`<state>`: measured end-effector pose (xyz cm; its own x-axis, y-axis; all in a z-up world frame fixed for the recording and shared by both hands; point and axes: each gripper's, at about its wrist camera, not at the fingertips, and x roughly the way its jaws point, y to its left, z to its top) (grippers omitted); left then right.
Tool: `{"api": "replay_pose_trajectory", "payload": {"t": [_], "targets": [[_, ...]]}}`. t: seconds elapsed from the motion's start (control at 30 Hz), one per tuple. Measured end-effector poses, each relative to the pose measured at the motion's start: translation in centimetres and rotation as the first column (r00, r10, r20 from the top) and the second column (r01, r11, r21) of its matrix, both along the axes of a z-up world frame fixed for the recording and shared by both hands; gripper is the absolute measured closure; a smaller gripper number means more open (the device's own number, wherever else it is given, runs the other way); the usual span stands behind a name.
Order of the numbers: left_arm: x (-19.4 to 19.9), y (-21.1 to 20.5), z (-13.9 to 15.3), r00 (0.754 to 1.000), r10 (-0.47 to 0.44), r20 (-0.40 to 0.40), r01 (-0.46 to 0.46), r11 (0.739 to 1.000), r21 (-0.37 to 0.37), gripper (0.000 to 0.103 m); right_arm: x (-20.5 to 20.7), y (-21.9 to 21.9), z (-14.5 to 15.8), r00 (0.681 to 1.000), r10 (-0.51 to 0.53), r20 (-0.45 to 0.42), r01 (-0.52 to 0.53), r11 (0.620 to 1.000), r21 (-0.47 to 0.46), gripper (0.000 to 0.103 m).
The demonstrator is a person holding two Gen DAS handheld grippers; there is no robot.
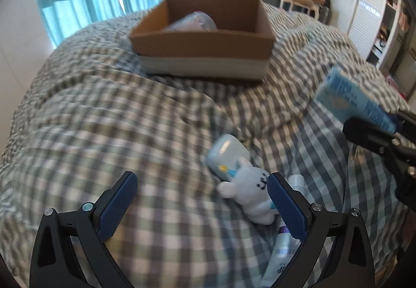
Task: Organize objects
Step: 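Grasp the blue tissue pack with the right tool while the left tool grasps the plush toy, then lower the plush toy and tissue pack into the box and open both tools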
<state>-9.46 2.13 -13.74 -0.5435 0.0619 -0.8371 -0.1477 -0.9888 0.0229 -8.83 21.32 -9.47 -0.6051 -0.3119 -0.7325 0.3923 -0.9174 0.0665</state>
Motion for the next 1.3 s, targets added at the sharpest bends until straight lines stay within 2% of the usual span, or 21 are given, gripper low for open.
{"api": "replay_pose_trajectory", "payload": {"t": [0.13, 0.23, 0.3, 0.33, 0.37, 0.4, 0.53, 0.6, 0.67, 0.93, 1.17, 1.3], "targets": [[-0.5, 1.2, -1.7, 0.998, -0.041, 0.047, 0.042, 0.999, -0.013, 0.005, 0.1, 0.3, -0.4, 1.000, 0.008, 0.007, -0.008, 1.000, -0.010, 0.063], [-0.7, 2.0, -2.6, 0.994, -0.077, 0.082, 0.075, 0.997, 0.025, 0.011, 0.1, 0.4, -0.7, 1.000, 0.011, 0.011, -0.011, 1.000, -0.018, 0.063], [-0.8, 2.5, -3.0, 0.989, -0.103, 0.109, 0.095, 0.992, 0.079, 0.029, -0.1, 0.5, -0.9, 1.000, 0.013, 0.018, -0.013, 1.000, -0.025, 0.063], [-1.0, 2.7, -3.3, 0.987, -0.107, 0.124, 0.092, 0.989, 0.118, 0.033, -0.1, 0.6, -1.0, 1.000, 0.012, 0.020, -0.011, 1.000, -0.028, 0.063], [-1.1, 2.8, -3.6, 0.984, -0.112, 0.136, 0.092, 0.985, 0.146, 0.044, -0.1, 0.7, -1.1, 1.000, 0.011, 0.022, -0.010, 1.000, -0.029, 0.063], [-1.2, 2.9, -3.8, 0.981, -0.121, 0.154, 0.092, 0.979, 0.180, 0.050, 0.0, 0.8, -1.2, 1.000, 0.008, 0.024, -0.008, 0.999, -0.032, 0.063], [-1.1, 2.8, -3.5, 0.983, -0.107, 0.152, 0.078, 0.979, 0.189, 0.051, 0.3, 1.0, -1.1, 1.000, 0.001, 0.019, -0.001, 1.000, -0.030, 0.063], [-0.8, 2.5, -3.0, 0.983, -0.103, 0.150, 0.072, 0.977, 0.201, 0.057, 0.4, 1.1, -0.9, 1.000, -0.003, 0.015, 0.003, 1.000, -0.028, 0.063], [-0.5, 2.3, -2.4, 0.986, -0.098, 0.138, 0.068, 0.976, 0.205, 0.062, 0.7, 1.0, -0.6, 1.000, -0.006, 0.006, 0.006, 1.000, -0.023, 0.063], [1.4, 0.7, 1.7, 0.997, -0.079, 0.015, 0.075, 0.980, 0.182, 0.062, 2.5, 0.3, 1.6, 0.999, -0.004, -0.053, 0.004, 1.000, 0.000, 0.063], [1.2, -0.9, 7.8, 0.988, -0.063, -0.139, 0.084, 0.984, 0.156, 0.062, 2.8, -0.5, 4.4, 0.993, 0.016, -0.120, -0.012, 0.999, 0.030, 0.063], [-0.8, -2.1, 11.7, 0.975, -0.049, -0.217, 0.080, 0.987, 0.137, 0.062, 1.2, -1.2, 8.0, 0.979, 0.030, -0.202, -0.020, 0.999, 0.051, 0.063]]}}
